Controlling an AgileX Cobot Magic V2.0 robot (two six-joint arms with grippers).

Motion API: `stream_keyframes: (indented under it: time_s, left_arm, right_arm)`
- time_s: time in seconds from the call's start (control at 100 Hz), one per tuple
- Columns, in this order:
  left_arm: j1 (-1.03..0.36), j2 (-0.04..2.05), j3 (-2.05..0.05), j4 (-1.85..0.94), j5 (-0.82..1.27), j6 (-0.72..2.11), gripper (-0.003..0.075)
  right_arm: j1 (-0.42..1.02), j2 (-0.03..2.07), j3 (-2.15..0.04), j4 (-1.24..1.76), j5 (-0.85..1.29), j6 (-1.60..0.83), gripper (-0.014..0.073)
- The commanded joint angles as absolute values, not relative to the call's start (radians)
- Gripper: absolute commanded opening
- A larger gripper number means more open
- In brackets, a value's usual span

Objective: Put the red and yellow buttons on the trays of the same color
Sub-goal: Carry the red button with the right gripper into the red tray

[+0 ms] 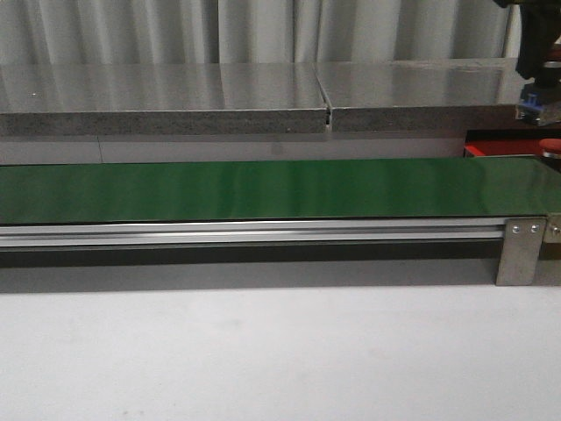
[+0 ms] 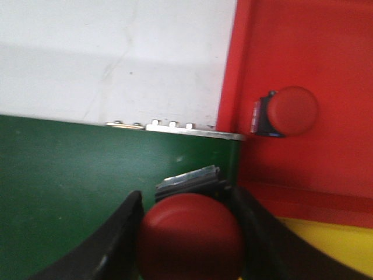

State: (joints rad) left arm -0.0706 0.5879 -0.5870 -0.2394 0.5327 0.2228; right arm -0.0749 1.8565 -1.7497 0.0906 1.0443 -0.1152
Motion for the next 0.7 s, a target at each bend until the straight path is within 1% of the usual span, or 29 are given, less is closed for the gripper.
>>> stream_keyframes:
  time_s: [0.0, 0.25, 0.69]
  left_arm:
    - [-0.08, 0.589, -0.613, -0.259, 0.463, 0.213, -0.0019]
    - [-0.08, 0.589, -0.613, -0.259, 0.463, 0.213, -0.0019]
    - [-0.08, 0.589, -0.613, -0.259, 0.463, 0.213, -0.0019]
  right_arm:
    - [-0.121, 1.795, -1.768, 0.089, 1.005, -0.086, 0.0094]
    - [-0.216, 1.816, -1.737, 0.089, 0.985, -0.048, 0.0094]
    - [-0.228, 1.945, -1.735, 0.09, 0.887, -0.039, 0.0094]
